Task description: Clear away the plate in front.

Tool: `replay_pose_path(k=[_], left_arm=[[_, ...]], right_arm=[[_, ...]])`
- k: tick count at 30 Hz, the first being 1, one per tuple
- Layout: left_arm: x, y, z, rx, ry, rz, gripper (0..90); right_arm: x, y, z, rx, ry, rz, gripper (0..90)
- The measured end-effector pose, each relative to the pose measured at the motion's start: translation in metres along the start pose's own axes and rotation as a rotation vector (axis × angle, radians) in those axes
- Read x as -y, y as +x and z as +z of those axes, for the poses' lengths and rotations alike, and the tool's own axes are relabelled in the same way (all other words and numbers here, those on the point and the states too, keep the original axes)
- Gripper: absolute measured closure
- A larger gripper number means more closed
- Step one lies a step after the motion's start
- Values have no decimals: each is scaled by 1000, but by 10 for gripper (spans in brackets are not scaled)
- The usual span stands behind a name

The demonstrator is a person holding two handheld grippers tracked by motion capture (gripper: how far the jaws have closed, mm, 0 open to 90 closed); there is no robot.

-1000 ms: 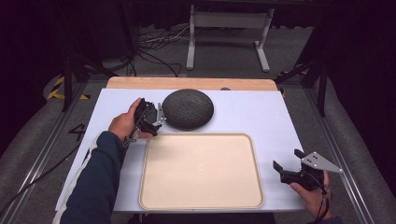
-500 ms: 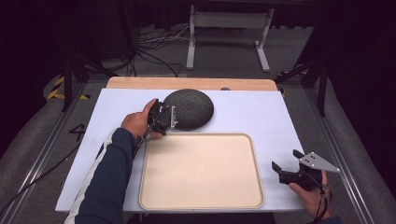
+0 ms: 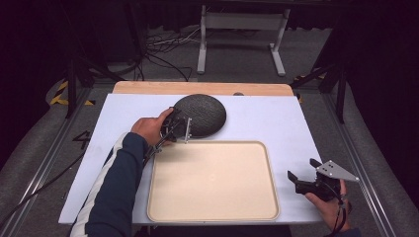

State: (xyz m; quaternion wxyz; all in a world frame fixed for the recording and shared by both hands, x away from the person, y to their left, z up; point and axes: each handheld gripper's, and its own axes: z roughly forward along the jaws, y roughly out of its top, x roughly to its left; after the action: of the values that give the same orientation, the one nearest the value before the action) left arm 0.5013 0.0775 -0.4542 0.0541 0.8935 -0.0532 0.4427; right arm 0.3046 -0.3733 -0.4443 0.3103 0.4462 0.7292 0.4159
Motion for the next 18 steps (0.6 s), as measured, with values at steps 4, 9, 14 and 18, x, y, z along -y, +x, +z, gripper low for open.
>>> replay_pose_path(k=[4, 9, 14, 18], left_arm=[[-3, -8, 1, 5, -15, 57, 592], [-6, -17, 1, -106, -21, 96, 770], [-12, -11, -8, -152, -49, 100, 846], [-21, -17, -8, -165, -30, 126, 859]], right_arm=[[0, 1, 0, 0, 2, -2, 64], [1, 0, 1, 8, 6, 1, 64], [2, -1, 2, 11, 9, 12, 64], [1, -1, 2, 11, 7, 10, 64]])
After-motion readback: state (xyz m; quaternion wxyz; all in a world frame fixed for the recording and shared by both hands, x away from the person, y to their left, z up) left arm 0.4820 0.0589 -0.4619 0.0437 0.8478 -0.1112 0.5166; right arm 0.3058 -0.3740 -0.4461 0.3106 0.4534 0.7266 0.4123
